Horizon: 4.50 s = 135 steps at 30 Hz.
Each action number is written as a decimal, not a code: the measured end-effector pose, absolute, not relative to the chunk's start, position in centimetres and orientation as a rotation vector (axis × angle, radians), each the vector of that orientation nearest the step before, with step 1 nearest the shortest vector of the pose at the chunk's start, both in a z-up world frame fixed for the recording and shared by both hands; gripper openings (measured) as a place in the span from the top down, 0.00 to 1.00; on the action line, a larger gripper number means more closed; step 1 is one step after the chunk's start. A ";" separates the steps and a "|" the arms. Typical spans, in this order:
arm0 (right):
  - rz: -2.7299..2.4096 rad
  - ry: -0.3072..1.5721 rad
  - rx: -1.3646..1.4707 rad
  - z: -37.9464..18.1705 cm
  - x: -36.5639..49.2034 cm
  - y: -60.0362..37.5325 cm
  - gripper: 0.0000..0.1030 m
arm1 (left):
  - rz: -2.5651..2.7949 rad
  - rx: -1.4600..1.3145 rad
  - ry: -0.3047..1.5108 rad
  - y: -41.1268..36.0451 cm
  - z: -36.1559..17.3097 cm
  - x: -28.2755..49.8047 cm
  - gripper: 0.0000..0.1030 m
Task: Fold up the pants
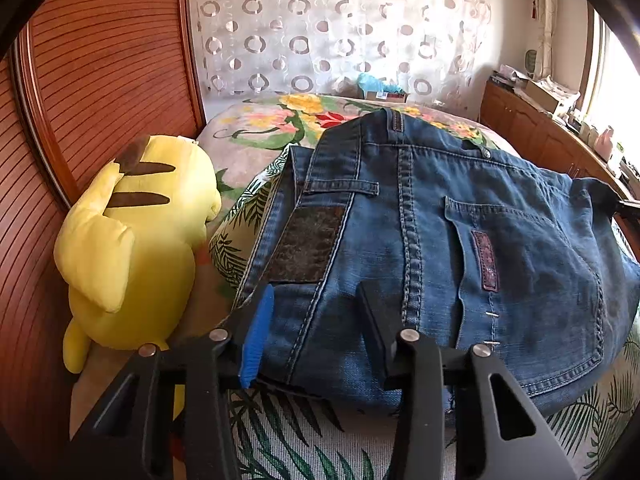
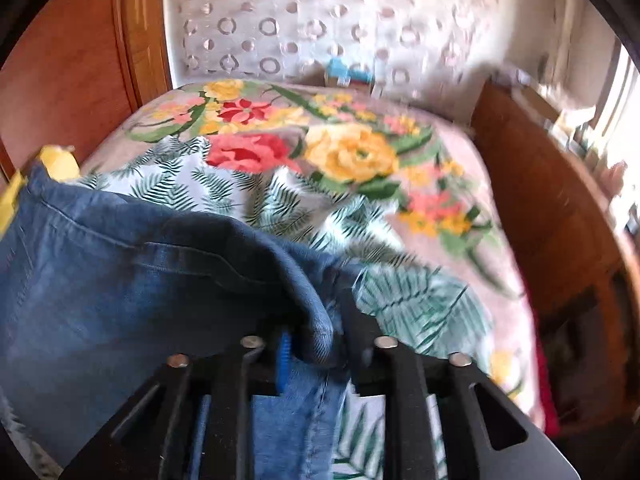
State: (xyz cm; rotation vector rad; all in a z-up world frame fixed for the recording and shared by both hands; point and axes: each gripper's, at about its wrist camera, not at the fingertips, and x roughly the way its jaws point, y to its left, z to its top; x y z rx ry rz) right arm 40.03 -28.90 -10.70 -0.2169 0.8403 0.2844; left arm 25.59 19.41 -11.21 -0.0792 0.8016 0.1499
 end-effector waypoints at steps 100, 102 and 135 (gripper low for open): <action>0.247 0.565 -0.173 -6.1 11.0 -37.4 0.88 | 0.022 0.011 0.686 12.6 -4.5 9.1 0.96; 0.239 0.566 -0.173 -5.8 9.5 -37.6 0.88 | 0.003 0.009 0.683 11.9 -4.3 7.5 0.96; 0.182 0.683 0.029 -10.2 4.8 -39.5 0.71 | -0.120 -0.016 0.649 5.3 -7.0 7.5 0.51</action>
